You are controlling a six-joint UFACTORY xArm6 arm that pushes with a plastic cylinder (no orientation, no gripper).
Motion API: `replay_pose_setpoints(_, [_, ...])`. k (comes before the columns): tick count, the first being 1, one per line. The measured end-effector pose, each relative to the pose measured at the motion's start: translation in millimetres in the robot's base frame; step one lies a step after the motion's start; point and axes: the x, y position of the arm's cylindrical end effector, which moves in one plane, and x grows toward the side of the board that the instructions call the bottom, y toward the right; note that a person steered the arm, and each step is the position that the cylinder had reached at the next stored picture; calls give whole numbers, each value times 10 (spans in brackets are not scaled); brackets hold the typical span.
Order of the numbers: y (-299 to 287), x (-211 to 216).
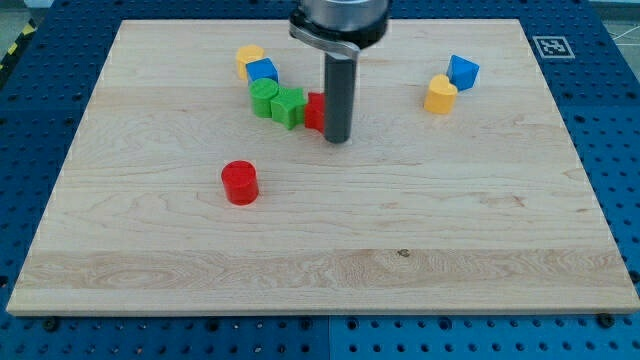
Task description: Move red circle to the center
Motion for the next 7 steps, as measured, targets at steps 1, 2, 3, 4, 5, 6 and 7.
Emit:
replay_pose_setpoints(1, [-354,-28])
replay_pose_setpoints(2, [-579,85])
replay_pose_setpoints(3, [-865,203])
replay_pose_setpoints(4, [-1206,307])
replay_pose_setpoints(5, [-1394,608])
replay_pose_setpoints(6, [-1289,1080])
replay_pose_setpoints(7, [-449,1241])
